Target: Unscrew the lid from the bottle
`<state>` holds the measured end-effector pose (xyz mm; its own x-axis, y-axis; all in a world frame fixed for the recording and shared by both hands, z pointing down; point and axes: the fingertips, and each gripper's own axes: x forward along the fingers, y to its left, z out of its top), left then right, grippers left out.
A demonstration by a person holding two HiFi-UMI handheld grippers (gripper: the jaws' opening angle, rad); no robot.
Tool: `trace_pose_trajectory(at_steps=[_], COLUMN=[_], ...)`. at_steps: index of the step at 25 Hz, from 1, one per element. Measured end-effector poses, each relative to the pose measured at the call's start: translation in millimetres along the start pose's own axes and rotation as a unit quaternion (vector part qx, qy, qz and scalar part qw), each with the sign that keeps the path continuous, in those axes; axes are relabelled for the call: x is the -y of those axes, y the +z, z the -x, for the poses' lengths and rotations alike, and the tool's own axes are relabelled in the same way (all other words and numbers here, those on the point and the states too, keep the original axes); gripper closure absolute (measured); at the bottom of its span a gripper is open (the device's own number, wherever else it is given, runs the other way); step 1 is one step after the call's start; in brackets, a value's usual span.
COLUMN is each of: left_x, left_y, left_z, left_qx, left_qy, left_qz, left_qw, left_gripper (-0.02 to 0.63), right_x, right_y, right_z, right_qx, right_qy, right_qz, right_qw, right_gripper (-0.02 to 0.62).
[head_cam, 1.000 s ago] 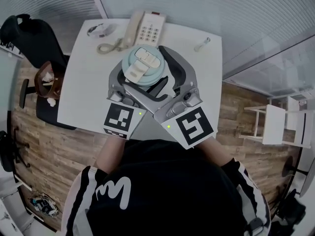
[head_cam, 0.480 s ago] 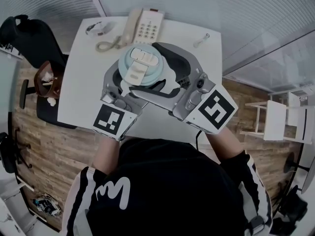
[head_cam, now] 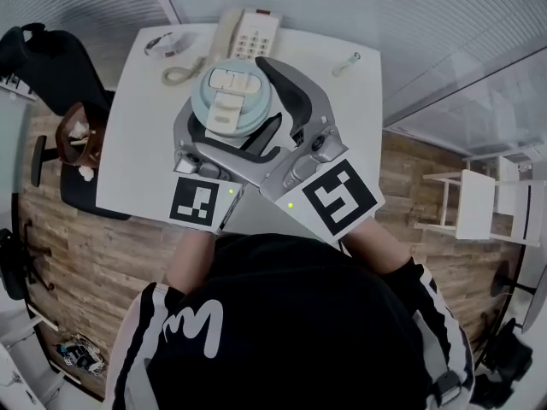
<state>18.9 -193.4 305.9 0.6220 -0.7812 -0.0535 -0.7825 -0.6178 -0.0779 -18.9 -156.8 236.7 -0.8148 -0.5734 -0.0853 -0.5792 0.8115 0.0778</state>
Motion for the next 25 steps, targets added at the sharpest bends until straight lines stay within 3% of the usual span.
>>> trace_pose_trajectory(at_steps=[4,7,10,13,15,18,21,25], left_x=[3.5,5.8,14.2,28.8,43.7,63.3,77.4,90.0], left_y=[0.2,0.0,-1.5,0.2,3.0,7.4,8.1,4.1], left_z=[-1.7,-2.2,-1.1,3.9,11.0,24.2,38.3,54.2], left_qx=[-0.004,-0.009,-0.015,-0.012,-0.008,-0.013,-0.023,-0.040], left_qy=[0.005,-0.001,-0.043,-0.114,-0.175,-0.266,-0.332,-0.385], left_qz=[-0.002,-0.005,0.015,0.028,0.036,0.039,0.034,0.049], left_qw=[1.0000,0.9999,0.9989,0.9931,0.9838,0.9631,0.9424,0.9207], left_gripper=[0.170,0.170,0.170,0.170,0.172,0.170,0.170,0.172], right_x=[7.5,8.9,2.5,-13.0,-21.3,-31.5,-44.4,-56.5], right_y=[0.8,0.6,0.2,-0.7,-0.2,7.6,11.2,10.3], right_z=[-4.6,-1.6,2.2,10.9,21.9,36.8,46.8,57.8], right_qx=[-0.005,0.004,0.007,0.004,0.001,0.015,0.021,0.026], right_qy=[-0.045,-0.042,0.015,0.108,0.184,0.284,0.343,0.392], right_qz=[-0.004,-0.022,-0.021,-0.007,-0.018,-0.033,-0.040,-0.053], right_qw=[0.999,0.999,1.000,0.994,0.983,0.958,0.938,0.918], right_gripper=[0.161,0.152,0.152,0.152,0.152,0.150,0.150,0.150])
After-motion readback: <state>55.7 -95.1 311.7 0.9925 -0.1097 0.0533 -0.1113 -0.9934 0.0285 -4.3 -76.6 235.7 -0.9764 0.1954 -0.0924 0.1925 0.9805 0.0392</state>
